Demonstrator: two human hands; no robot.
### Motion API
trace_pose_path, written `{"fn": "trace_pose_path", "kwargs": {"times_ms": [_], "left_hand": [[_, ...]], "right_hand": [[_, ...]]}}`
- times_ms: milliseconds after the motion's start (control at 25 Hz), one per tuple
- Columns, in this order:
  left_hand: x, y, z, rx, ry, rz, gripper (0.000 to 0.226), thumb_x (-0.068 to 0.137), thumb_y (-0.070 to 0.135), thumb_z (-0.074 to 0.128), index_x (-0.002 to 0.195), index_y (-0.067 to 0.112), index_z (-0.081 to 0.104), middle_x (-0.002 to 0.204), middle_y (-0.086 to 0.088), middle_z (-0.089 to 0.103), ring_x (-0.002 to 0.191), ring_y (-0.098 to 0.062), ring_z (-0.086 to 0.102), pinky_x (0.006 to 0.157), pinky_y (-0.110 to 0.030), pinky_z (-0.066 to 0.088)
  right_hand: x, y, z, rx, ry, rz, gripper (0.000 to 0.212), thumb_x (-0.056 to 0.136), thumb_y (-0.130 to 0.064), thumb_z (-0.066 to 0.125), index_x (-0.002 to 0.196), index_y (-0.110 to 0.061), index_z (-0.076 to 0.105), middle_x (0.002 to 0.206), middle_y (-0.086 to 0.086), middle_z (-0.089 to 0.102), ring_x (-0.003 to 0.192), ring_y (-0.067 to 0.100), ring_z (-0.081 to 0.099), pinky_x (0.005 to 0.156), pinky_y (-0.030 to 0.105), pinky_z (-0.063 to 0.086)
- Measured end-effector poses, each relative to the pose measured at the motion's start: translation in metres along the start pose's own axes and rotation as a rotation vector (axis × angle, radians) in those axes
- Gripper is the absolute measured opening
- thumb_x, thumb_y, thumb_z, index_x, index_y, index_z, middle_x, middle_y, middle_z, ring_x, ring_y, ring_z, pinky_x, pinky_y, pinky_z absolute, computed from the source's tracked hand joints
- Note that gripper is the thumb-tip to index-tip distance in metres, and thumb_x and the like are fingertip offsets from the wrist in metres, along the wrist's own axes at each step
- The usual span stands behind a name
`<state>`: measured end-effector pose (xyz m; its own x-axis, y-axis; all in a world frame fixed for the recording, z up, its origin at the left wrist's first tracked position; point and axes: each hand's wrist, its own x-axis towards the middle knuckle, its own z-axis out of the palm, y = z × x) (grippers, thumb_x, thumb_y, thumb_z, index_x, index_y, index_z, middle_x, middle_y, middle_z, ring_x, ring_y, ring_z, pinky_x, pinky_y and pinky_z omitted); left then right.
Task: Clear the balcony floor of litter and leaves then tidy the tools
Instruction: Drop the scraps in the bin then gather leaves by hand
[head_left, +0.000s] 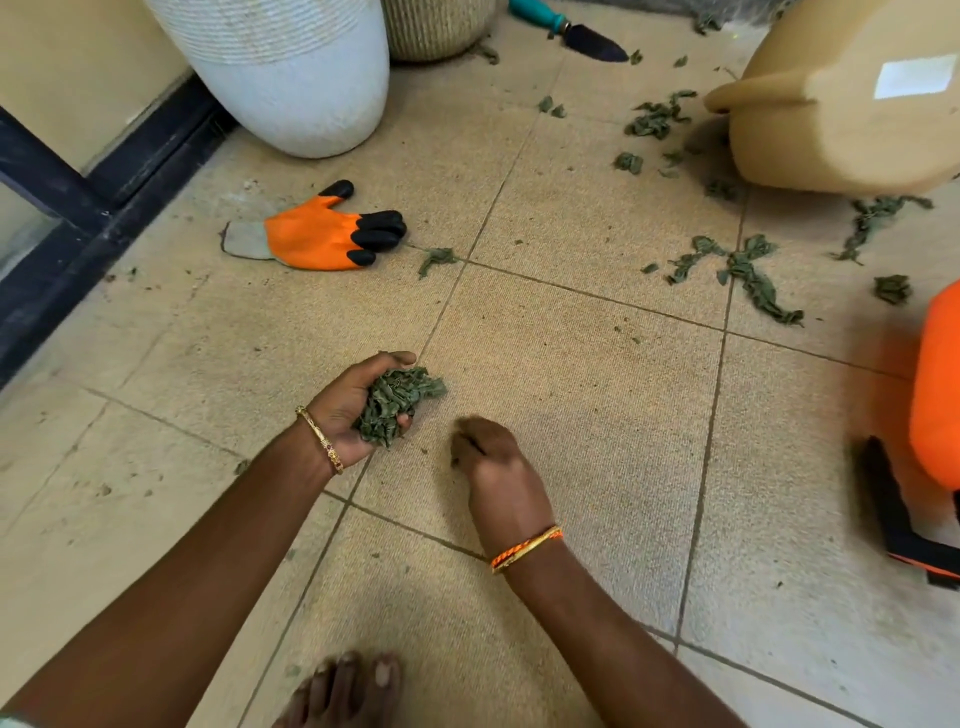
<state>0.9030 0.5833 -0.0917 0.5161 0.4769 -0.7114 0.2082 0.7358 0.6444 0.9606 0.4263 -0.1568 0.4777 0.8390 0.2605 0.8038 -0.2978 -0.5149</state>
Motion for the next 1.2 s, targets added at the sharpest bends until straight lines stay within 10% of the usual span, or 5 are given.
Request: {"fn": "trace_pose_path", "kwargs": {"times_ms": [160,400,600,840,1200], "left_hand": [[-0.004,0.000,-0.006,-0.062,-0.055,-0.031,0.017,0.092,0.015,0.045,0.081,0.012,0.058,0.083,-0.008,0.064,0.053,-0.014,0.060,0.040,-0.016,0.044],[-0.016,0.003,-0.008,-0.163,-0.132,-0.046,0.020,0.091,0.018,0.042,0.082,0.008,0.057,0.081,-0.010,0.065,0.057,-0.017,0.059,0.038,-0.016,0.043],[-0.023,0.005,-0.022,-0.192,-0.111,-0.047,0.024,0.092,0.022,0.040,0.085,0.006,0.056,0.080,-0.012,0.064,0.060,-0.018,0.062,0.038,-0.016,0.044],[-0.025,-0.002,-0.032,-0.246,-0.089,-0.078,0.023,0.092,0.023,0.043,0.089,0.004,0.055,0.092,-0.018,0.061,0.081,-0.028,0.066,0.038,-0.017,0.045],[-0.027,0.002,-0.025,-0.080,-0.228,-0.044,0.021,0.095,0.017,0.039,0.093,0.005,0.055,0.085,-0.013,0.059,0.061,-0.017,0.063,0.039,-0.017,0.045]], "right_hand": [[0.010,0.005,-0.011,-0.012,-0.080,0.004,0.016,0.059,0.010,0.064,0.068,-0.003,0.069,0.073,0.011,0.067,0.071,0.030,0.061,0.048,0.028,0.051],[0.036,0.008,-0.026,0.388,0.003,0.414,0.021,0.080,0.009,0.058,0.089,-0.003,0.073,0.090,0.013,0.071,0.082,0.022,0.065,0.079,0.028,0.052],[-0.006,-0.012,-0.002,0.021,-0.120,0.065,0.039,0.069,-0.005,0.075,0.107,-0.005,0.067,0.118,0.018,0.060,0.111,0.039,0.056,0.091,0.047,0.049],[-0.009,-0.017,0.000,-0.069,0.022,-0.074,0.024,0.060,0.013,0.068,0.079,0.000,0.071,0.082,0.014,0.068,0.075,0.032,0.063,0.055,0.031,0.055],[0.071,-0.024,-0.042,1.176,-0.034,0.657,0.020,0.074,0.003,0.073,0.090,-0.008,0.067,0.083,0.005,0.068,0.078,0.014,0.067,0.074,0.028,0.058]]}}
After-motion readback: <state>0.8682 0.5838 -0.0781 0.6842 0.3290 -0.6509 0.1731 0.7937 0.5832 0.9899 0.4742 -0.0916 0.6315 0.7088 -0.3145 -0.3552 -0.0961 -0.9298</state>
